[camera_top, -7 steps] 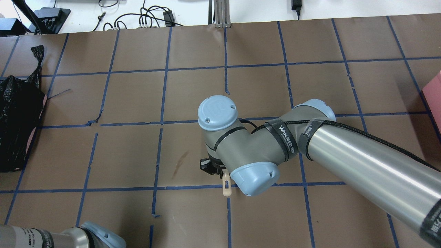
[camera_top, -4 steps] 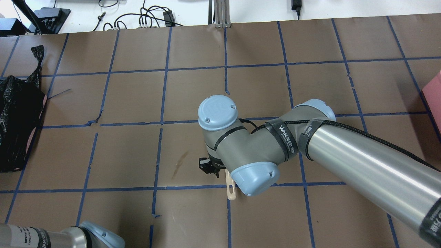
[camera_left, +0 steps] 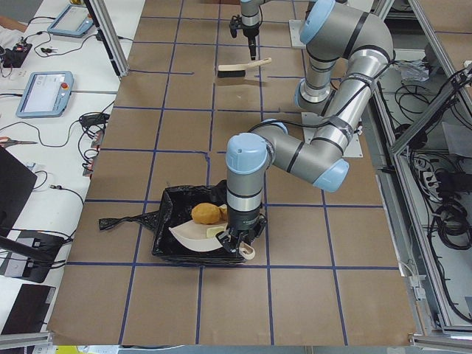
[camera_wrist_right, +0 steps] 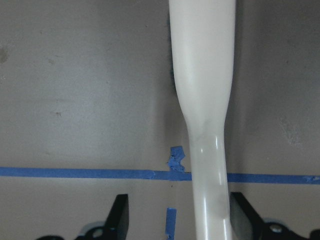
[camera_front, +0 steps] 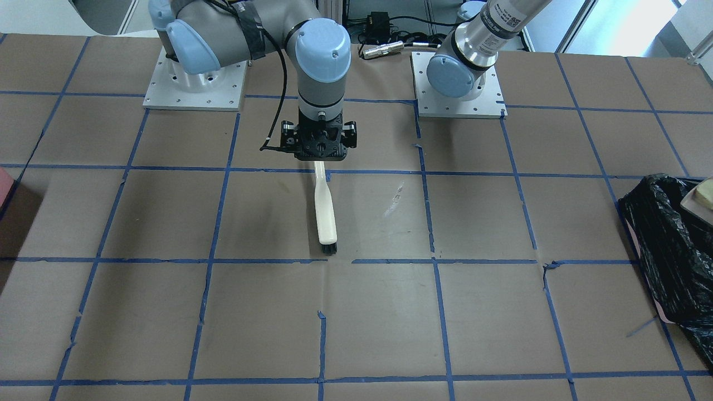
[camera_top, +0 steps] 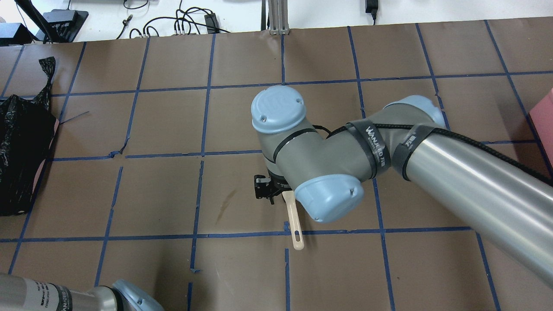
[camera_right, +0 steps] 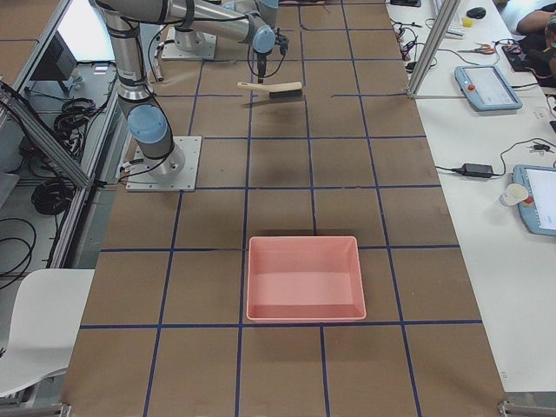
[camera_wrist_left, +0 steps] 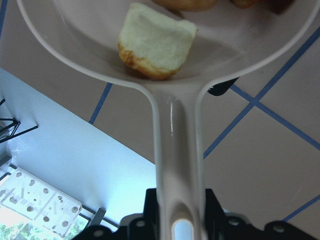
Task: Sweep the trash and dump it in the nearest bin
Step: 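Tip the dustpan over the black bag while right gripper sets brush down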
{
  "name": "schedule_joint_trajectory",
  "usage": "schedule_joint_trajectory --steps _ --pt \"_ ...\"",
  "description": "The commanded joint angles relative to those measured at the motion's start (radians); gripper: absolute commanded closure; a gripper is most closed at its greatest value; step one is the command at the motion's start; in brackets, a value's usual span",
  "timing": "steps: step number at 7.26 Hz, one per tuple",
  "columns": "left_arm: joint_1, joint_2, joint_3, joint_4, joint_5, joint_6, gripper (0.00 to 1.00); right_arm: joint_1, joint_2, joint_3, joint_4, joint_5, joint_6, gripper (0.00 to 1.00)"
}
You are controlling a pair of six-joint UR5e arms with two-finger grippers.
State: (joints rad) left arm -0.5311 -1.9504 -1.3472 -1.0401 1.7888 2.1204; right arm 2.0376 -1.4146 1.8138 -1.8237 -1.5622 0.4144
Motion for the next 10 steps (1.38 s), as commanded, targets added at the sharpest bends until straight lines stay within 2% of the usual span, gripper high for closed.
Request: schedule_joint_trajectory --steps 1,3,4,5,6,8,9,10 --pt "-0.036 -0.01 0.006 0.044 0.012 0.032 0.92 -0.141 -0.047 -0.153 0.161 0.039 -0.103 0.0" --pt "-0.059 -0.008 0.006 0.089 0.012 0.087 0.91 -0.224 -0.055 -0.294 0.292 0.05 -0.236 0.0" --pt "-0.067 0.005 0.003 0.11 0.012 0.114 0.91 -0.314 -0.094 -0.324 0.337 0.045 -0.311 0.0" --pt "-0.067 -0.005 0.002 0.129 0.014 0.115 0.91 -0.4 -0.143 -0.318 0.369 0.062 -0.397 0.0" --pt "-0.067 -0.005 -0.003 0.199 0.012 0.136 0.91 -0.457 -0.171 -0.306 0.371 0.094 -0.571 0.0" --pt "-0.072 0.025 -0.006 0.215 0.07 0.165 0.88 -0.47 -0.21 -0.253 0.356 0.067 -0.609 0.0" --pt "-0.113 0.025 -0.015 0.209 0.116 0.168 0.87 -0.464 -0.218 -0.228 0.375 0.018 -0.592 0.0" --pt "-0.153 0.018 -0.015 0.209 0.195 0.167 0.88 -0.464 -0.218 -0.217 0.377 0.008 -0.591 0.0"
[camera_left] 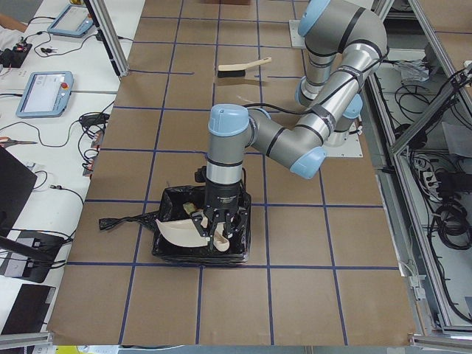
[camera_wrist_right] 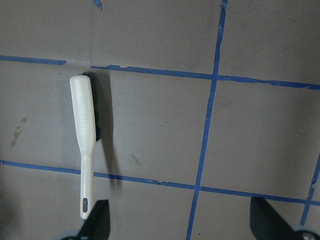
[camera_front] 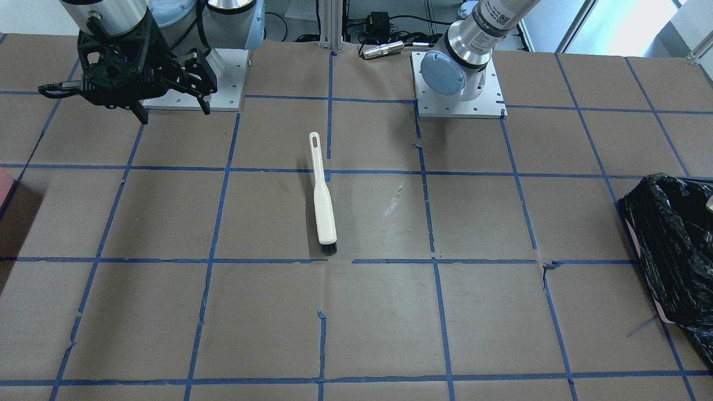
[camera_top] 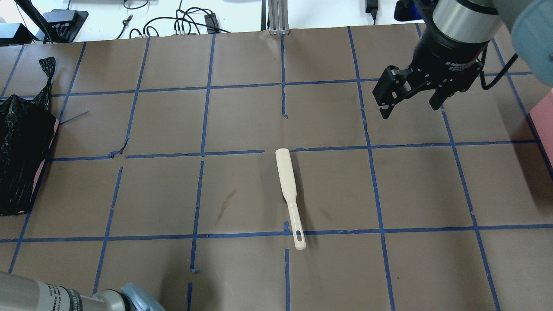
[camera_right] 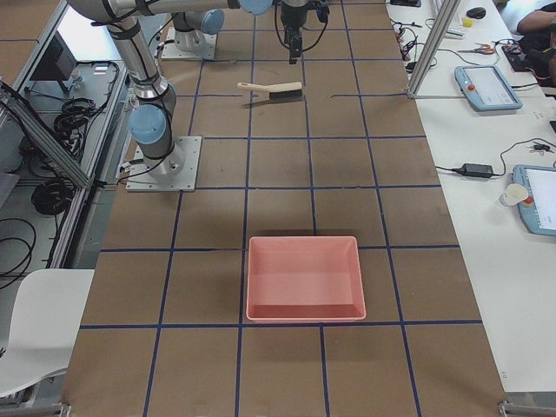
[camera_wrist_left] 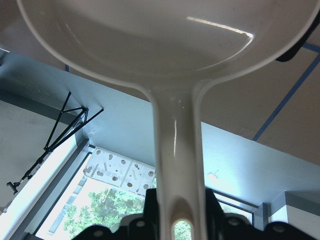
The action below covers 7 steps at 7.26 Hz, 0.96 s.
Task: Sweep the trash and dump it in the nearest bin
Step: 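Tip the dustpan over the black bag while right gripper sets brush down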
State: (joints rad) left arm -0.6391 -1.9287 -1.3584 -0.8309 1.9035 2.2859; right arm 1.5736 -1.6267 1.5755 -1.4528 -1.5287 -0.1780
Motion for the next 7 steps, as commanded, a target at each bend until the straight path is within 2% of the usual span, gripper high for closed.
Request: schedule_joint_trajectory --steps 1,5,7 --pt "-0.047 -0.015 -0.005 0.001 0.085 -0.002 0.88 0.0 -0.005 0.023 0.012 -0.027 -0.001 0.0" --pt "-0.117 0.036 -0.041 0.007 0.14 0.001 0.88 -0.001 0.001 0.015 0.006 -0.024 -0.009 0.0" --pt "-0.116 -0.014 -0.041 0.129 0.137 0.026 0.9 0.0 -0.004 0.018 0.009 -0.024 -0.009 0.0"
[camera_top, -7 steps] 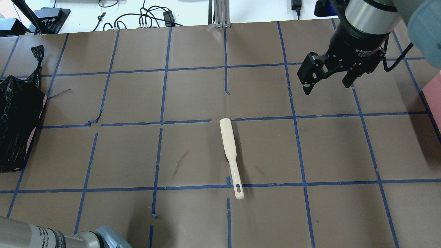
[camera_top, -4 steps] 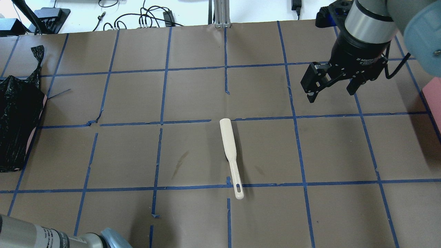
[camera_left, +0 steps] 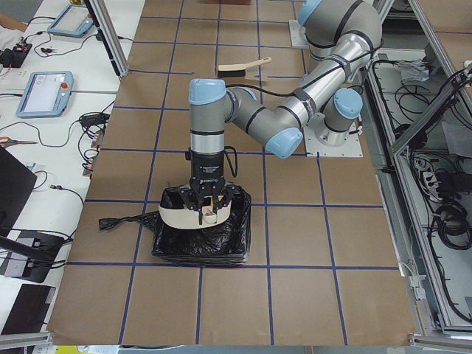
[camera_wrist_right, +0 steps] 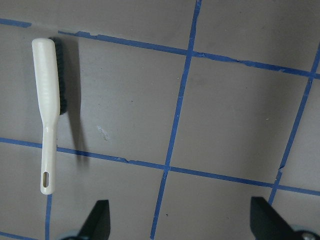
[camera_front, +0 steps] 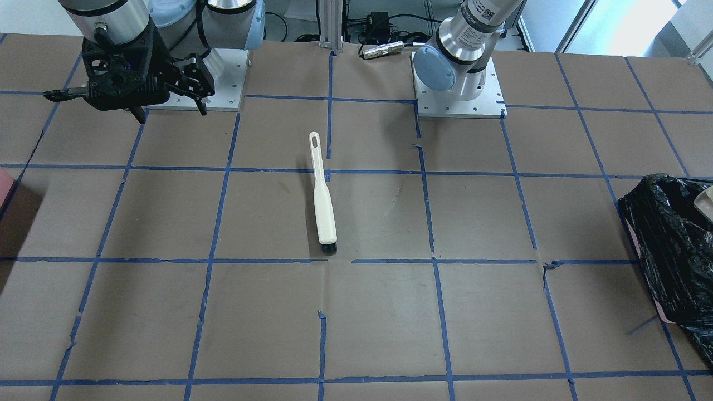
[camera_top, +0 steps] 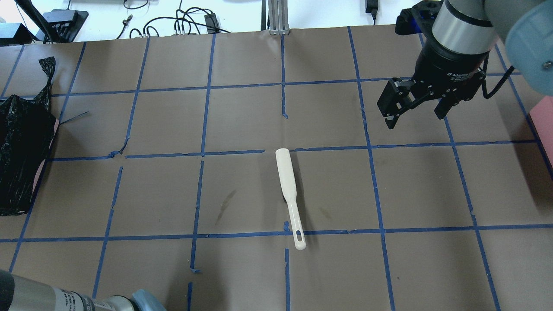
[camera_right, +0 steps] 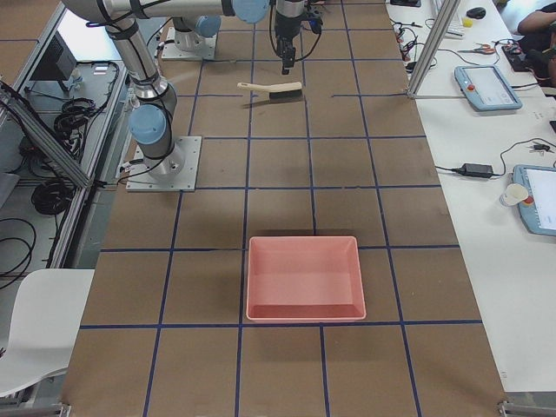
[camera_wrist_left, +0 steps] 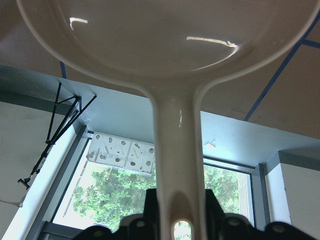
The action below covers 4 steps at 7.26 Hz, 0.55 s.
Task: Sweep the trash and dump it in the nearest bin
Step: 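Tip the dustpan over the black bag while right gripper sets brush down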
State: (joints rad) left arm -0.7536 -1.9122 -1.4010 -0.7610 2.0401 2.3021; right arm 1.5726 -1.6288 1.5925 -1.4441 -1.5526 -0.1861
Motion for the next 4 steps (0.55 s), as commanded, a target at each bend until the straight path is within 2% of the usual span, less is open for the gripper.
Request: schedule_joint_trajectory --steps 1,4 --pt "0.01 -0.033 0.004 0.055 -0.004 0.011 0.9 0.001 -0.005 0.0 0.002 0.0 -0.003 0.0" --pt "0.037 -0.036 0.014 0.042 -0.004 0.042 0.89 0.001 -0.006 0.001 0.002 0.002 0.001 0.0"
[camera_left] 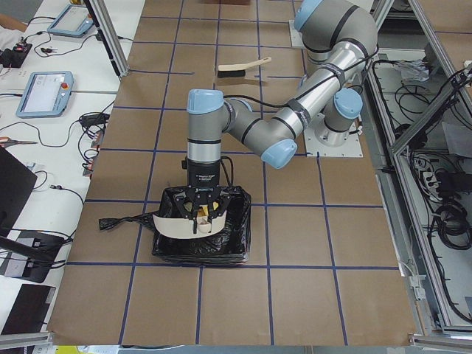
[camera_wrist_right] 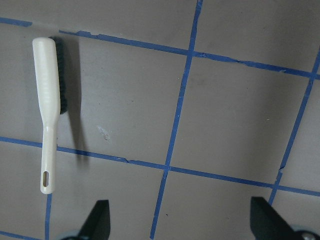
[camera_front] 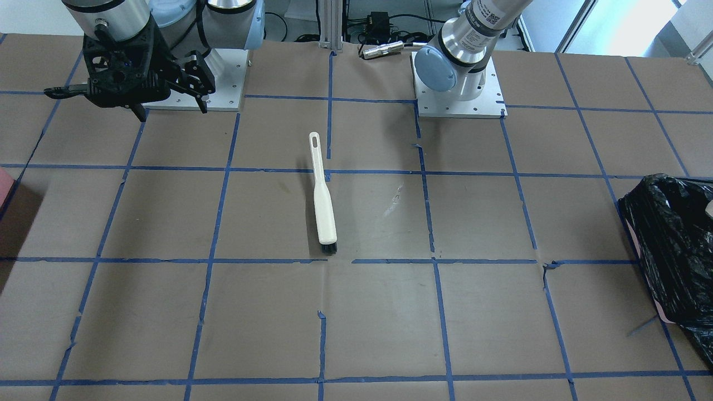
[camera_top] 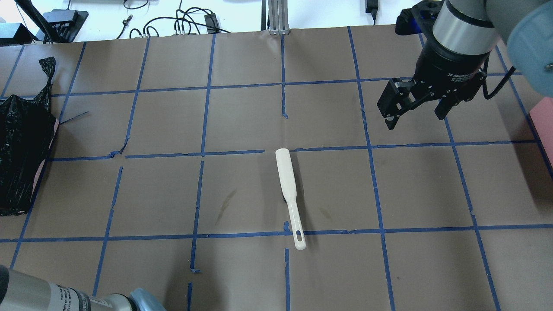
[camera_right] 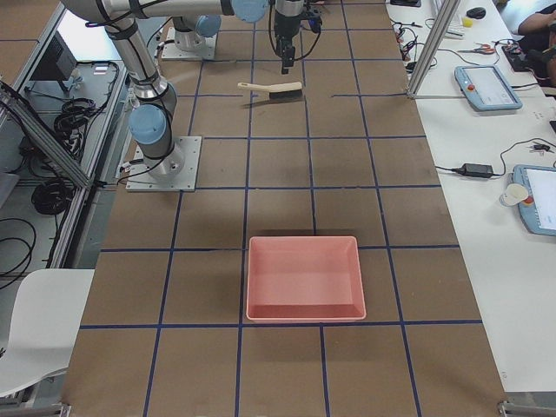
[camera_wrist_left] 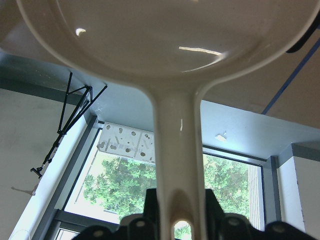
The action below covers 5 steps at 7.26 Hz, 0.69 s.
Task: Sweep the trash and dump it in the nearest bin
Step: 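Tip the dustpan over the black bag while right gripper sets brush down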
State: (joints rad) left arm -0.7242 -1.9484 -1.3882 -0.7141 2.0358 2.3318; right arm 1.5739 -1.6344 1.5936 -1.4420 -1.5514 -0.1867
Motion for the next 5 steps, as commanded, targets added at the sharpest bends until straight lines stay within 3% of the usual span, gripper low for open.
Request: schedule_joint_trajectory --steps 1,3,5 --pt "0.014 0.018 0.014 -0.062 -0.002 0.018 0.89 0.002 -0.001 0.0 0.0 0.002 0.001 0.0" --pt "0.067 0.049 0.089 -0.204 -0.067 0.003 0.9 0.002 -0.001 0.0 -0.003 0.01 0.001 0.0" --pt "0.068 0.13 0.09 -0.359 -0.152 -0.072 0.9 0.002 -0.001 0.0 -0.003 0.01 0.003 0.0"
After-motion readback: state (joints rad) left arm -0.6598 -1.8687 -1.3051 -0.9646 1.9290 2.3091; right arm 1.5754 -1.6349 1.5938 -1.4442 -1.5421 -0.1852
